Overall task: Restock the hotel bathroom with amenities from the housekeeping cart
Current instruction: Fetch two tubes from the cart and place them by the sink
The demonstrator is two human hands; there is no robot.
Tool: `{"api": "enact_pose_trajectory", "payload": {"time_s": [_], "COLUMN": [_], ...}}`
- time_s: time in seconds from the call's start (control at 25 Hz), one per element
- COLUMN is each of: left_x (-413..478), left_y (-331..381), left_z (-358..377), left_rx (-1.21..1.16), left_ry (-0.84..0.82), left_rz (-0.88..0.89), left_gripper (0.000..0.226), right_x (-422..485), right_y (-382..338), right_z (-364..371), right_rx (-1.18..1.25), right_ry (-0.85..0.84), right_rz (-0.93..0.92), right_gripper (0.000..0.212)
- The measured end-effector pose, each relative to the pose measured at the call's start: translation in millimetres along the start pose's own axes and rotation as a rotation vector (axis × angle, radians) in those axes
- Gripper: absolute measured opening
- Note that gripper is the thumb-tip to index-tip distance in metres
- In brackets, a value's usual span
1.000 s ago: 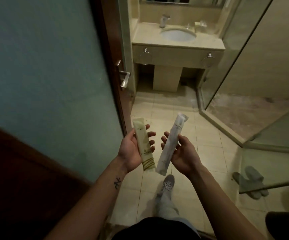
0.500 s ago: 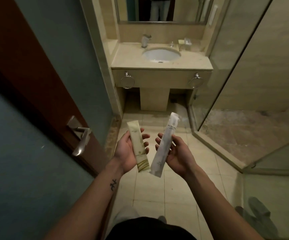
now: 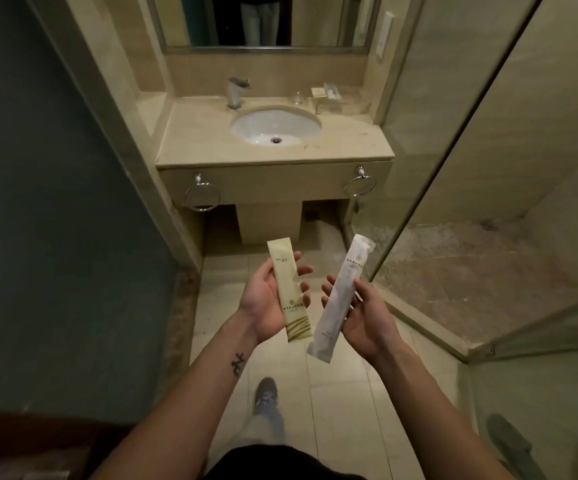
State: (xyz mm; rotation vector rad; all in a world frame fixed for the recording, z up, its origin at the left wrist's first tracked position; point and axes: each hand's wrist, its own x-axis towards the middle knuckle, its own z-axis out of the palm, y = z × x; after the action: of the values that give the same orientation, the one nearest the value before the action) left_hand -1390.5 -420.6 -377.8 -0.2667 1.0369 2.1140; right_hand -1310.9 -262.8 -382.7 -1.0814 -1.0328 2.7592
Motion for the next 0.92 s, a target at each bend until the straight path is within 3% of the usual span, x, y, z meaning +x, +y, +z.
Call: {"api": "enact_pose_trajectory", "payload": {"time_s": [0.24,0.44,0.92], "left_x": [110,171,348], "left_y": [81,127,199], "left_z": [29,43,86], "left_rx": [0.121,0.138,0.103], "left_ry": [-0.056,-0.092,-0.014], "left_rz": [-0.065,-0.098,-0.048], "left_gripper": [0.053,0.052,0.050], "right_x": [87,135,318], "right_y": [-65,-106,-215], "right_z": [55,90,125], "right_rx": [0.048,0.106,0.094], "right_ry": [0.006,0.020,-0.011], "right_rz": [-0.064,-0.093,-0.035], "right_gripper": [0.039,0.034,0.039]}}
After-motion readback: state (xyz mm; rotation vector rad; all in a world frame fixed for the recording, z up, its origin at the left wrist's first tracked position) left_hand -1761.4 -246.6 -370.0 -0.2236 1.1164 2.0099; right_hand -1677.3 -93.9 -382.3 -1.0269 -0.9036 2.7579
